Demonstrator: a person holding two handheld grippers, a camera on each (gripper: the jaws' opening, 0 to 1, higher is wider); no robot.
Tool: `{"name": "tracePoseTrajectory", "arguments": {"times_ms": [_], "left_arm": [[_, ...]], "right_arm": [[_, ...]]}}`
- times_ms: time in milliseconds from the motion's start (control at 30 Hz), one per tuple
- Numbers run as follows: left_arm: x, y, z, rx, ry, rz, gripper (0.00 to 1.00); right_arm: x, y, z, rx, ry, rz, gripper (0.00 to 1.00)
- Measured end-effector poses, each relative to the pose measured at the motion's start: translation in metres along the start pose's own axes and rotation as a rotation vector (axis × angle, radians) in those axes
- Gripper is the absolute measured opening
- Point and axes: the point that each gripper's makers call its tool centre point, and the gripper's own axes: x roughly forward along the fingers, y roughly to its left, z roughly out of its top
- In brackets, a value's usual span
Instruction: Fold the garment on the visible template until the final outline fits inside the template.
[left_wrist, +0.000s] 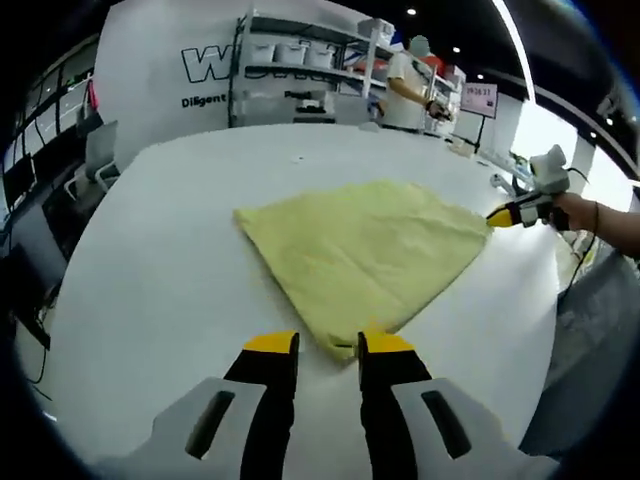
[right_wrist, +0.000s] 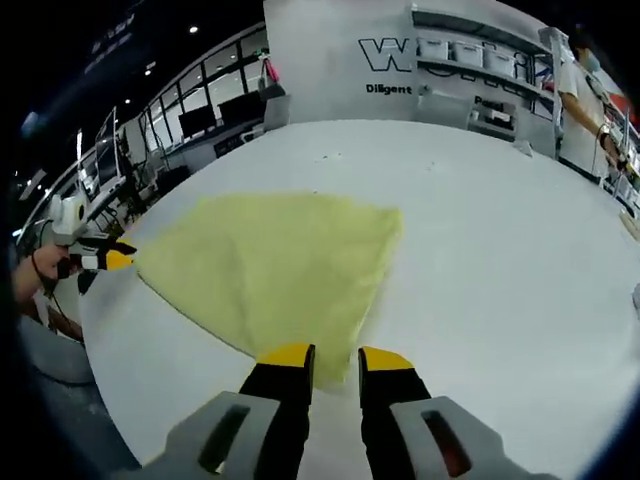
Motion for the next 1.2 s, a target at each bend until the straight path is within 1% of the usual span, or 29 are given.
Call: {"name": "tracePoseTrajectory", "arguments": {"times_ms": [67, 133, 200, 333, 367, 400, 467, 500, 533, 633, 667, 700, 767, 833, 867, 900, 933, 967, 1000, 1033, 1067, 1100, 1133, 1167, 1200], "left_arm": [[0.002, -0.002, -0.002, -0.014, 0.0, -0.021, 0.15], [0.004, -0.003, -0.003, -0.011, 0.0, -0.025, 0.14], [0.005, -0.004, -0.005, -0.013, 0.013, -0.032, 0.12], [0.006, -0.005, -0.005, -0.003, 0.001, -0.042, 0.05], [0.006, -0.005, -0.005, 0.002, 0.003, -0.045, 0.05], [0.007, -0.005, -0.005, 0.002, 0.002, -0.048, 0.04], [0.008, -0.006, -0.006, -0.002, 0.001, -0.056, 0.02], [0.008, -0.007, -0.005, -0.009, -0.003, -0.062, 0.02], [0.009, -0.007, -0.005, -0.011, -0.006, -0.065, 0.0], [0.008, -0.008, -0.002, 0.011, -0.019, -0.074, 0.0], [0.007, -0.008, 0.0, 0.036, -0.025, -0.079, 0.0], [0.006, -0.009, 0.002, 0.089, -0.016, -0.097, 0.0], [0.004, -0.009, 0.005, 0.139, -0.003, -0.107, 0.0], [0.001, -0.009, 0.012, 0.221, 0.015, -0.126, 0.0], [0.0, -0.007, 0.015, 0.283, 0.033, -0.133, 0.0], [-0.002, -0.006, 0.015, 0.337, 0.058, -0.149, 0.0], [-0.002, -0.005, 0.016, 0.354, 0.066, -0.146, 0.0], [-0.004, -0.001, 0.017, 0.431, 0.087, -0.151, 0.0], [-0.004, -0.002, 0.017, 0.502, 0.095, -0.173, 0.0], [-0.005, -0.002, 0.018, 0.541, 0.095, -0.179, 0.0], [-0.005, -0.002, 0.015, 0.688, 0.126, -0.21, 0.0], [-0.006, -0.002, 0.01, 0.753, 0.159, -0.229, 0.0], [-0.005, -0.003, 0.004, 0.8, 0.196, -0.248, 0.0], [-0.004, -0.004, 0.001, 0.816, 0.215, -0.259, 0.0], [-0.003, -0.006, -0.003, 0.856, 0.228, -0.275, 0.0]], "right_arm": [[0.0, -0.001, -0.002, 0.007, 0.001, 0.0, 0.11], [0.0, -0.002, -0.006, 0.009, 0.01, -0.001, 0.11], [0.001, -0.002, -0.006, 0.018, 0.011, 0.003, 0.11], [0.002, -0.002, -0.006, 0.023, 0.013, 0.004, 0.1], [0.002, -0.002, -0.007, 0.001, 0.026, -0.01, 0.1], [0.002, 0.001, -0.006, -0.004, 0.022, -0.004, 0.09], [0.003, 0.002, -0.007, 0.01, 0.027, 0.002, 0.09], [0.004, 0.003, -0.011, 0.033, 0.05, 0.002, 0.08], [0.005, 0.002, -0.012, 0.035, 0.05, 0.001, 0.07], [0.005, 0.003, -0.013, 0.037, 0.047, 0.002, 0.01], [0.005, 0.004, -0.013, 0.037, 0.048, 0.001, 0.0], [0.005, 0.004, -0.012, 0.03, 0.048, 0.003, 0.0], [0.005, 0.005, -0.011, 0.025, 0.047, 0.005, 0.0], [0.004, 0.005, -0.009, 0.027, 0.051, -0.002, 0.0], [0.001, 0.005, -0.003, 0.041, 0.025, -0.004, 0.0], [-0.001, 0.004, 0.0, 0.049, 0.015, -0.001, 0.0], [-0.002, 0.003, 0.001, 0.053, 0.014, -0.002, 0.0], [-0.004, 0.002, 0.004, 0.056, 0.009, -0.002, 0.0], [-0.005, 0.001, 0.005, 0.053, 0.006, -0.006, 0.0], [-0.005, 0.0, 0.005, 0.045, 0.011, -0.007, 0.0], [-0.005, 0.0, 0.004, 0.041, 0.015, -0.008, 0.0], [-0.004, 0.0, 0.003, 0.042, 0.019, -0.006, 0.0], [-0.004, 0.0, 0.001, 0.047, 0.029, -0.005, 0.0], [-0.003, 0.0, 0.0, 0.043, 0.034, -0.008, 0.0], [-0.002, -0.001, -0.002, 0.033, 0.045, -0.013, 0.0]]}}
